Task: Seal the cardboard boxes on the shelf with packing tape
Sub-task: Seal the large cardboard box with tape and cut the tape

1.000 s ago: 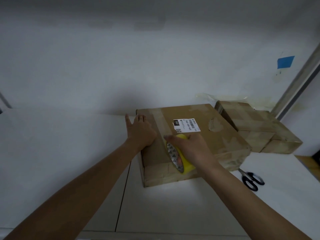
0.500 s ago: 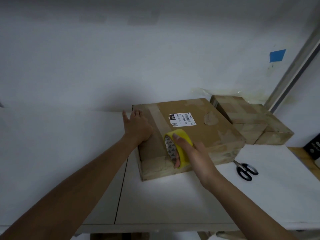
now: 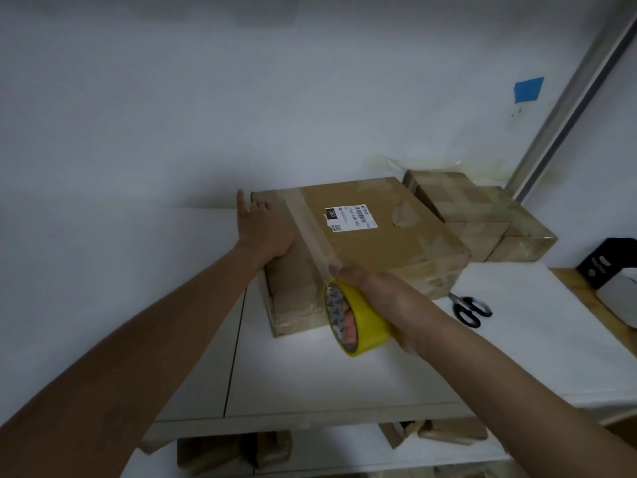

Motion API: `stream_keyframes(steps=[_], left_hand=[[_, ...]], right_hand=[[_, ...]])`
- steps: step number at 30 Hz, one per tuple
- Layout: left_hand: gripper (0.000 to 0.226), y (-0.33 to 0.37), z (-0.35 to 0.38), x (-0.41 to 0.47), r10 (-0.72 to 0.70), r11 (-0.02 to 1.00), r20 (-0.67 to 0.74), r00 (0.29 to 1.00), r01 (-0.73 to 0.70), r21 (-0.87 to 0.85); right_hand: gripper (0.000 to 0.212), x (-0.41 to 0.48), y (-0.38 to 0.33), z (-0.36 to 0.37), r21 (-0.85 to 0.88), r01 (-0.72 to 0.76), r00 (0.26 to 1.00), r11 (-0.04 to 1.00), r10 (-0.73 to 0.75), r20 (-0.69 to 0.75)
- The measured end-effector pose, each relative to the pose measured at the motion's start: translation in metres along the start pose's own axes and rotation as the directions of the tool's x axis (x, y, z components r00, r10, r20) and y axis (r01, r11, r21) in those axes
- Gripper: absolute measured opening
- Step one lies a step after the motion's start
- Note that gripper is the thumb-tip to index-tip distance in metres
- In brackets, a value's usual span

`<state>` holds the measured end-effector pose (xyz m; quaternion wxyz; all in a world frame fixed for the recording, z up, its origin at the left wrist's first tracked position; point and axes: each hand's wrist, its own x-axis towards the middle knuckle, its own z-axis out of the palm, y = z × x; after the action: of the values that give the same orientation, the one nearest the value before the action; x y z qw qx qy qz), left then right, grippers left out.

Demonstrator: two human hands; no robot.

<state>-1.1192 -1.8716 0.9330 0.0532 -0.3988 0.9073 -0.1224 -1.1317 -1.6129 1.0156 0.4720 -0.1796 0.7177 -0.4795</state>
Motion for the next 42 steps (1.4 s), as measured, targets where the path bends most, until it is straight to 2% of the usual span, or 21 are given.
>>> stream_keyframes(steps=[6,15,22,26,28,30,33,36,38,40,42], left_hand=[[0.064,0.002,0.000,-0.002,-0.015,1.000,-0.038,0.999,0.014,-0.020],[0.071,0.001,0.007,0.005,-0.039,0.998,-0.033,0.999,0.037,-0.048],[0.068,0.002,0.012,0.007,-0.041,0.996,-0.092,0.995,0.034,-0.077],[0.067,0.001,0.014,0.007,-0.054,0.992,-0.110,0.992,0.041,-0.117],[0.061,0.001,0.016,0.004,-0.076,0.974,-0.169,0.983,0.037,-0.222],[0.046,0.001,0.017,-0.004,-0.163,0.890,-0.279,0.946,0.019,-0.456],[0.026,-0.003,0.023,-0.025,-0.346,0.615,-0.368,0.863,-0.088,-0.783],[0.043,-0.002,0.041,-0.065,-0.289,0.360,-0.373,0.882,-0.261,-0.896],[0.054,0.001,0.058,-0.094,-0.237,0.246,-0.376,0.896,-0.320,-0.915],[0.070,0.005,0.066,-0.118,-0.227,0.118,-0.283,0.932,-0.262,-0.958],[0.093,0.009,0.065,-0.136,-0.167,-0.120,-0.108,0.980,-0.129,-0.984]], right_hand=[[0.037,0.001,0.010,0.005,-0.051,-0.029,0.995,0.998,0.034,0.099],[0.034,0.008,0.014,0.004,-0.001,-0.031,0.994,1.000,0.031,0.103],[0.038,0.019,0.026,0.001,0.001,-0.104,0.988,0.995,0.103,0.113],[0.038,0.026,0.032,0.002,0.001,-0.118,0.986,0.993,0.117,0.119],[0.038,0.029,0.036,0.002,0.003,-0.125,0.983,0.992,0.124,0.133],[0.035,0.034,0.040,0.001,0.017,-0.121,0.981,0.993,0.117,0.152],[0.028,0.040,0.045,-0.002,0.039,-0.112,0.981,0.993,0.104,0.162],[0.027,0.045,0.048,-0.001,0.024,-0.103,0.983,0.994,0.098,0.153],[0.026,0.047,0.050,0.001,0.022,-0.119,0.982,0.993,0.114,0.148],[0.025,0.048,0.050,0.002,0.010,-0.123,0.982,0.992,0.121,0.142],[0.027,0.050,0.050,0.002,-0.002,-0.115,0.985,0.993,0.114,0.130]])
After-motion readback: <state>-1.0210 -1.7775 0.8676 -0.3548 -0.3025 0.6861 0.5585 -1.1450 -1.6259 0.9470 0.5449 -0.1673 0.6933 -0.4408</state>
